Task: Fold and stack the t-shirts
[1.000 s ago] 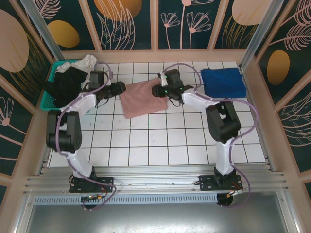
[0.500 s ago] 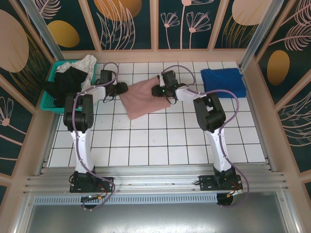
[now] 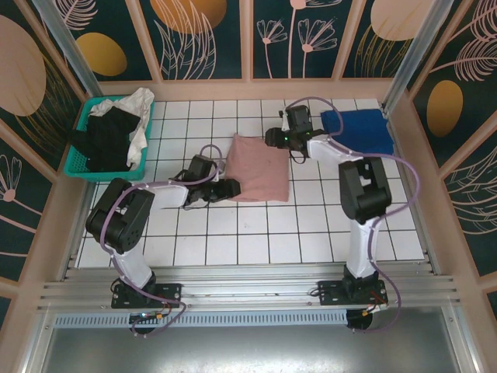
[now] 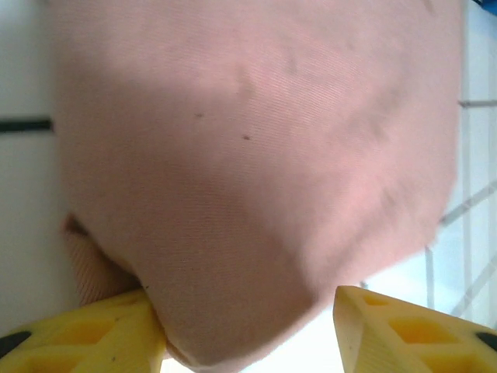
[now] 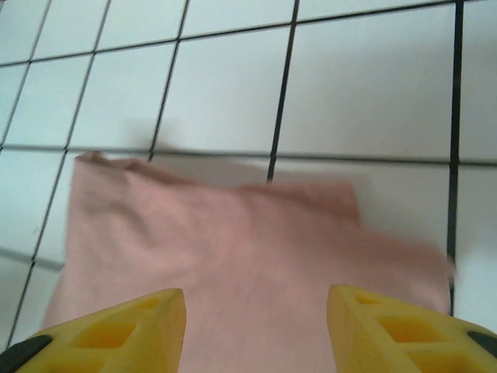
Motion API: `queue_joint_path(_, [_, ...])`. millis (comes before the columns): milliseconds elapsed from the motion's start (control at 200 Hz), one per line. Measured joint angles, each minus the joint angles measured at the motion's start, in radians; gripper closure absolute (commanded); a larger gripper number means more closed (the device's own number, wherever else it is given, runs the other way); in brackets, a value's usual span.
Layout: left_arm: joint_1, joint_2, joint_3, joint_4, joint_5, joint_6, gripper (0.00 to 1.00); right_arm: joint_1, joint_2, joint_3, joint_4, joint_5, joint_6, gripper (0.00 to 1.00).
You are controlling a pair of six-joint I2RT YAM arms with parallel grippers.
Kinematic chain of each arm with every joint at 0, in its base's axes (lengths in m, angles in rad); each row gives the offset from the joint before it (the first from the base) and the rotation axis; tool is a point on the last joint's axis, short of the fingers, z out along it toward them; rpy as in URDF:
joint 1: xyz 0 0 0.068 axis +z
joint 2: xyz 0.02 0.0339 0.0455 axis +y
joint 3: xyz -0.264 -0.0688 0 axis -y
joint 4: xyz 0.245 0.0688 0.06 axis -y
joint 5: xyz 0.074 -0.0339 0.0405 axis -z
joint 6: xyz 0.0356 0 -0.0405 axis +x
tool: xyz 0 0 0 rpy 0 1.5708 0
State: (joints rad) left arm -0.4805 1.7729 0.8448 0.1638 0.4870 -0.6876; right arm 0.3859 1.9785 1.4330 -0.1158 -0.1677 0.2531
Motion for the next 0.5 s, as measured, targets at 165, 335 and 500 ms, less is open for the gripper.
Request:
queue_joint_path(165, [0.051,-0.052,0.023,-0.014,0.032,-0.024,0.37,0.060,-0.124,-0.212,0.056,-0.001,0.054,0.52])
queue_joint_path(335, [0.171,-0.071,0.138,-0.071,-0.002,0.018,0.33,0.082,-0.093,-0.310,0.020,0.032,0.071,0.55])
queue_joint_path(500, [0.204,-0.097,0.205,-0.132,-0.066,0.076,0.31,0.012,-0.067,-0.281,-0.024,0.097,0.047,0.55])
